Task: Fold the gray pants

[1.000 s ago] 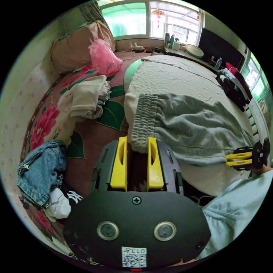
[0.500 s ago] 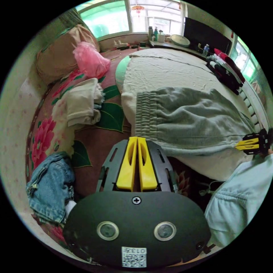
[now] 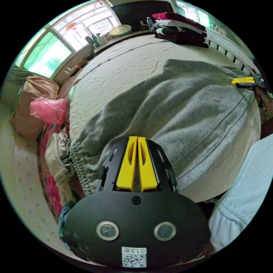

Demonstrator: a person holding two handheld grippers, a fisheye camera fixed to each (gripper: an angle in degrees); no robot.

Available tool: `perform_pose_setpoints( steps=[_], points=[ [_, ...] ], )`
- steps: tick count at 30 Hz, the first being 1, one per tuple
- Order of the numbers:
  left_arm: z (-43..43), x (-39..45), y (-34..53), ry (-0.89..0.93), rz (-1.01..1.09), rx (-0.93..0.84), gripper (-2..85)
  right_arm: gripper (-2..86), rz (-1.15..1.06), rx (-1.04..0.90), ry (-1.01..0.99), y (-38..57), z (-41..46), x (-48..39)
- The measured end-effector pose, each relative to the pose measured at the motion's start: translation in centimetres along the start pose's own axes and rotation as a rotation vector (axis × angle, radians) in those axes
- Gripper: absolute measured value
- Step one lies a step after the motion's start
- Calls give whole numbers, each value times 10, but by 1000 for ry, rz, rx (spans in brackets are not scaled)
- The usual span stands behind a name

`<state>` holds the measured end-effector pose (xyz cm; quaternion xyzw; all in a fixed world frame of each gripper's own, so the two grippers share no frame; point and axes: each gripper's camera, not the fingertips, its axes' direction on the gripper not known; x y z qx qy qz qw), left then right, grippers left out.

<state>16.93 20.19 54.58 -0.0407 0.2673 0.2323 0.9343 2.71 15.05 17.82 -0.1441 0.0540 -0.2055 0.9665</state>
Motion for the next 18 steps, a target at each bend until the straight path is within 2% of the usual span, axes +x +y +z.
perform_pose_setpoints(
  steps=[2,3,6,8,11,14,18],
  points=[
    [7,-7,-3,25,-22,-46,-3,7,56,57,-45,17,-13,28],
    [5,-5,-5,6,-10,-40,-3,12,119,115,24,33,-28,49],
    [-10,18,-30,38,92,111,-1,35,326,221,149,83,-55,126],
    [-6,54,-71,170,224,178,2,49,457,189,145,113,-55,187],
    [6,117,-133,270,416,242,9,88,598,135,148,154,-46,274],
    [21,181,-192,351,574,277,23,102,621,72,78,173,-27,330],
    [51,248,-242,398,726,216,44,91,566,29,-17,182,2,364]
  ],
)
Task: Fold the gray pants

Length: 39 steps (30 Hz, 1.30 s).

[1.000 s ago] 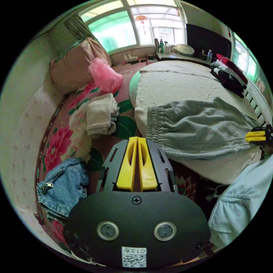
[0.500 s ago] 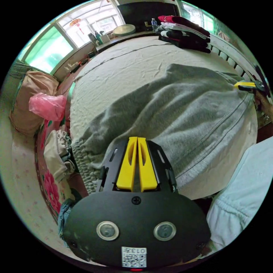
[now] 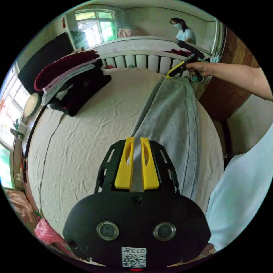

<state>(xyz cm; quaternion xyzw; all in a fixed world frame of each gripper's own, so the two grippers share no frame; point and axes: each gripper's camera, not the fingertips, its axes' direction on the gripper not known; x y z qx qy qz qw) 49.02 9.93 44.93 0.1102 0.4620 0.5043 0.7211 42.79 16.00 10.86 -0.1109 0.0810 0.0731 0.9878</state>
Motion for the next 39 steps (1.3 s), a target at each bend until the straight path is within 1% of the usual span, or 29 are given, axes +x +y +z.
perform_pose_setpoints(
  steps=[2,4,7,9,13,14,18,20,21,23,25,26,29,33,35,39],
  points=[
    [41,3,-23,40,52,-85,60,78,-35,-35,-9,1,12,3],
    [69,6,-30,52,88,-155,57,51,-53,-28,17,4,13,4],
    [87,1,-31,104,78,-161,23,34,-129,8,97,12,5,-2],
    [88,0,-28,81,70,-148,9,29,-208,60,166,23,-4,-10],
    [74,3,-18,15,72,-53,1,27,-227,187,198,38,-24,-5],
    [78,1,-17,9,66,-46,2,29,-209,207,193,38,-24,2],
    [118,-6,-18,28,57,-131,7,44,-132,115,133,30,21,31],
    [131,-18,-14,41,-10,-155,18,66,-73,106,91,33,29,47],
    [129,-21,-12,41,-32,-137,23,76,0,162,72,41,17,62],
    [115,-37,-3,-2,-124,-52,51,90,78,226,57,60,-4,84],
    [108,-46,-5,1,-147,19,64,103,150,263,16,85,-18,103],
    [109,-49,-14,49,-139,55,68,110,191,281,-34,103,-21,113],
    [133,-47,-55,159,-72,61,71,121,268,267,-157,139,-2,128],
    [170,-27,-115,221,63,23,69,123,331,252,-262,159,30,136],
    [185,-13,-152,270,142,23,67,122,330,251,-251,160,35,135],
    [213,-3,-193,281,205,-27,78,119,317,233,-223,156,45,135]
  ],
)
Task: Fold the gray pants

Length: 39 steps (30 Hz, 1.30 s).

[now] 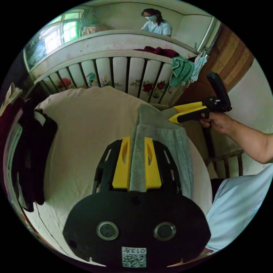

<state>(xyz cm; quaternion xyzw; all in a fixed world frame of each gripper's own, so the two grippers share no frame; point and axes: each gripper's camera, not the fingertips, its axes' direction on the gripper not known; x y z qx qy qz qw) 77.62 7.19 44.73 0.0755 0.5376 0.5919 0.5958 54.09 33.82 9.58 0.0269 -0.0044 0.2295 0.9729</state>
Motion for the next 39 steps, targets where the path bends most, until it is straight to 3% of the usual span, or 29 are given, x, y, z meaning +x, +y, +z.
perform_pose_setpoints(
  steps=[5,15,25,33,39],
  points=[
    [30,-10,-21,58,43,-101,74,106,-11,-9,18,-2,6,-2],
    [19,-25,-16,113,13,-95,6,33,-130,16,143,-11,-8,-39],
    [-101,-20,42,141,50,211,1,27,-250,240,-173,6,-110,-98],
    [-232,2,200,65,-93,445,2,29,-724,128,-568,28,-126,-304],
    [-250,24,335,-49,-395,359,3,32,-1036,-45,-551,89,-42,-465]
  ],
)
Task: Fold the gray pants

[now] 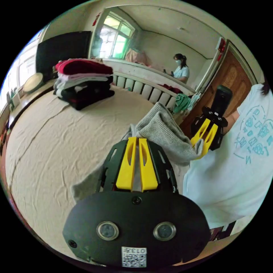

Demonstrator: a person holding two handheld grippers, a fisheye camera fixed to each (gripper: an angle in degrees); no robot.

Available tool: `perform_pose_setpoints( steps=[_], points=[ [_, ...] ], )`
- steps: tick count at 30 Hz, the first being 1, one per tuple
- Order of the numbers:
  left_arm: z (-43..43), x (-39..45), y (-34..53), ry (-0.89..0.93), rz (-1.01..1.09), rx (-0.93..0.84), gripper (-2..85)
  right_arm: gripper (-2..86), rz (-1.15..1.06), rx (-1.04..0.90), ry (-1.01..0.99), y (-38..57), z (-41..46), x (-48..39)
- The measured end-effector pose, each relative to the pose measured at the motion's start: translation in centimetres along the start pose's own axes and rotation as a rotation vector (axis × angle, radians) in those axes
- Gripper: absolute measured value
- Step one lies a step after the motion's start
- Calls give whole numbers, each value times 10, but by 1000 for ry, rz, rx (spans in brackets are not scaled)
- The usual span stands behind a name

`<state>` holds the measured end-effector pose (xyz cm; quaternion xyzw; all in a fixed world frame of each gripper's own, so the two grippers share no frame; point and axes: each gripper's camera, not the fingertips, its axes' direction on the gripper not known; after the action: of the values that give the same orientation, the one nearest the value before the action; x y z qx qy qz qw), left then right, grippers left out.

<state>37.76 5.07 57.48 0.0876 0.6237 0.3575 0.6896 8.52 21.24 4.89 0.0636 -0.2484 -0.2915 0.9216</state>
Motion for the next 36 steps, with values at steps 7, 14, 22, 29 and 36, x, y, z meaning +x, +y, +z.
perform_pose_setpoints(
  steps=[7,14,22,29,36],
  points=[
    [-12,-23,92,-283,-327,-216,8,52,-188,-293,50,-27,158,-62],
    [-109,10,131,-270,-555,2,79,81,-196,-239,134,-68,93,-64],
    [-63,61,81,-215,-508,-132,91,86,96,-396,421,-76,90,88],
    [-70,84,64,-285,-493,-196,31,28,159,-459,363,-88,114,119],
    [-113,92,86,-164,-590,-64,14,63,348,-263,224,-90,63,132]
  ],
)
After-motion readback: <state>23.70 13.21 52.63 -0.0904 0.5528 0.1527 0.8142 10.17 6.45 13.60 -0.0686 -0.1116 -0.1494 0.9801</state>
